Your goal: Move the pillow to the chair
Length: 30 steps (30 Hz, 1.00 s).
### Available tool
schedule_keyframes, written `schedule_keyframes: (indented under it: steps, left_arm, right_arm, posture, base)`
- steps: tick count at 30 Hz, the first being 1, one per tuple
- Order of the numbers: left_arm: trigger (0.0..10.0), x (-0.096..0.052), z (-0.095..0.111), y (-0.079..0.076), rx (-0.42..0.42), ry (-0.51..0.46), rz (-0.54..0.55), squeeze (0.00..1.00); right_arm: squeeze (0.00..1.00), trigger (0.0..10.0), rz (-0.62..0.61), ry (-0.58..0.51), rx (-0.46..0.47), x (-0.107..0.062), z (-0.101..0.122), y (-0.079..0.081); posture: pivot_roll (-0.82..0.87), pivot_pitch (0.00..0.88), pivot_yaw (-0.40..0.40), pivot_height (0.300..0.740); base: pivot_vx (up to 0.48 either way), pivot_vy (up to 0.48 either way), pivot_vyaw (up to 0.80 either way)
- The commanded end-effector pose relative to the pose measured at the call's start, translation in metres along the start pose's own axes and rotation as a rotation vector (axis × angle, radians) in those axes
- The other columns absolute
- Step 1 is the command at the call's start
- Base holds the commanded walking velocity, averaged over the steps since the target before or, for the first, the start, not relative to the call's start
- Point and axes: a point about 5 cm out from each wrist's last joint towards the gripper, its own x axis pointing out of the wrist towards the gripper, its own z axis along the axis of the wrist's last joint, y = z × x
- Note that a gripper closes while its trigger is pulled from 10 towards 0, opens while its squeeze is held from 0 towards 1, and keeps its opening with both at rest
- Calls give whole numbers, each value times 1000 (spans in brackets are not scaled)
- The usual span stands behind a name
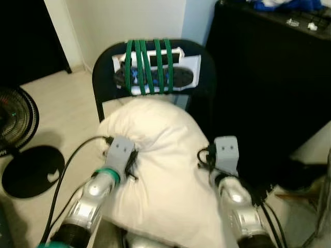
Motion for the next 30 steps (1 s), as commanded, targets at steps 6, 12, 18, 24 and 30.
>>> schedule_keyframes:
  steps: [6, 12, 18, 24, 30]
  left_arm:
    - [10000, -3, 4, 25, -165, -82, 65, 0]
    - [10000, -15, -4, 15, -271, -130, -25, 1000]
    - [10000, -33, 3, 25, -310, -237, -42, 1000]
    - [10000, -59, 6, 33, -374, -289, -114, 1000]
    - [10000, -75, 7, 45, -383, -304, -107, 1000]
  right_arm:
    - [0, 10000, 6, -8, -11, 2, -2, 4]
    - [0, 10000, 1, -23, -2, 2, -2, 4]
    - [0, 10000, -7, -42, 5, 4, 1, 2]
    - [0, 10000, -6, -30, 8, 5, -3, 4]
    - [0, 10000, 8, -36, 14, 7, -3, 8]
  posture:
    - [92, 75, -2, 616]
    - [99, 74, -7, 616]
    - [100, 74, -7, 616]
    - [118, 70, -12, 616]
    - [141, 64, -25, 616]
  base:
    - [0, 0, 0]
    - [0, 0, 0]
    - [0, 0, 0]
    - [0, 0, 0]
    - [0, 0, 0]
